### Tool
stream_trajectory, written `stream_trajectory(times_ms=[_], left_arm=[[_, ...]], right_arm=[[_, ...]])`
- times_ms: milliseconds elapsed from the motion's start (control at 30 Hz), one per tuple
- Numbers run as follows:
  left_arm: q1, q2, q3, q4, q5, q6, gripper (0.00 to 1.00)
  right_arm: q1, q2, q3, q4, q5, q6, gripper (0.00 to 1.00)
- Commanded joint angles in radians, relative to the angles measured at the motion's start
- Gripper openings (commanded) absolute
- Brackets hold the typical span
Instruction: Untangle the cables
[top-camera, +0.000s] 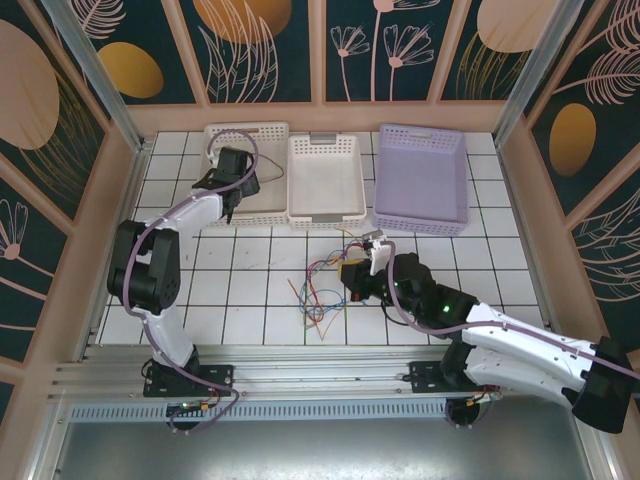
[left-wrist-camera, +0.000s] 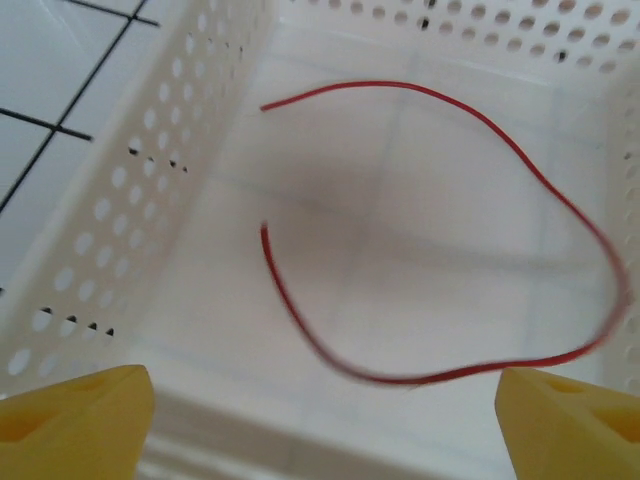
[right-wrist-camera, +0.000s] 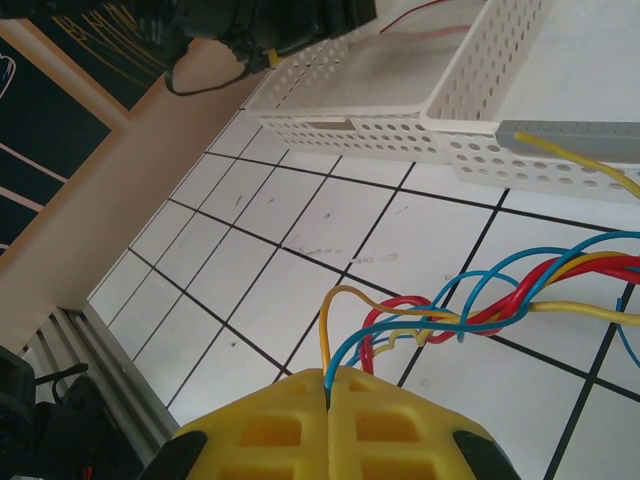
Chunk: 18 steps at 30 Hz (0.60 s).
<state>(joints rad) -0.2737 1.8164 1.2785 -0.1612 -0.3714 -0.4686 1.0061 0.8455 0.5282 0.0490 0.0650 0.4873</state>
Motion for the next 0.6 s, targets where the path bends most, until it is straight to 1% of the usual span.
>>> stream_trajectory(times_ms=[0,33,100,133,167,233,333,400,467,500,567], left_arm=[[0.002,-0.082,0.035,-0.042,-0.02,0.016,0.97],[0.0,-0.094,0.034,-0.046,-0.021,0.022,0.99],[0.001,-0.096,0.044,-0.069,-0.023,0.028,0.98],[0.001,-0.131,0.048,-0.084,-0.022,0.028,0.99],[0.002,-0.148,0.052,-0.104,-0.012,0.024,0.99],[0.001,-0.198,0.031,-0.117,0.043,0.001,0.99],[0.0,-0.333,-0.07,-0.083,0.175,-0.06,0.99],[-0.006,-0.415,-0.165,-0.034,0.305,-0.098,0.98],[-0.031,-0.492,-0.268,0.002,0.411,-0.135,0.96],[-0.057,-0.526,-0.323,0.017,0.444,-0.141,0.96],[-0.124,-0.595,-0.424,0.052,0.458,-0.155,0.95]], right_arm=[[0.012,-0.003,0.023,0.029,0.027,0.014,0.0],[0.012,-0.002,0.023,0.028,0.029,0.014,0.0],[0.012,-0.001,0.025,0.027,0.035,0.016,0.0],[0.012,0.0,0.026,0.026,0.04,0.017,0.0],[0.013,0.002,0.028,0.026,0.045,0.02,0.0],[0.012,0.003,0.034,0.023,0.047,0.019,0.0],[0.013,0.011,0.042,0.026,0.049,0.017,0.0],[0.014,0.015,0.045,0.034,0.041,0.018,0.0],[0.012,0.016,0.045,0.044,0.03,0.019,0.0],[0.013,0.015,0.046,0.049,0.029,0.022,0.0],[0.011,0.01,0.048,0.056,0.02,0.021,0.0]])
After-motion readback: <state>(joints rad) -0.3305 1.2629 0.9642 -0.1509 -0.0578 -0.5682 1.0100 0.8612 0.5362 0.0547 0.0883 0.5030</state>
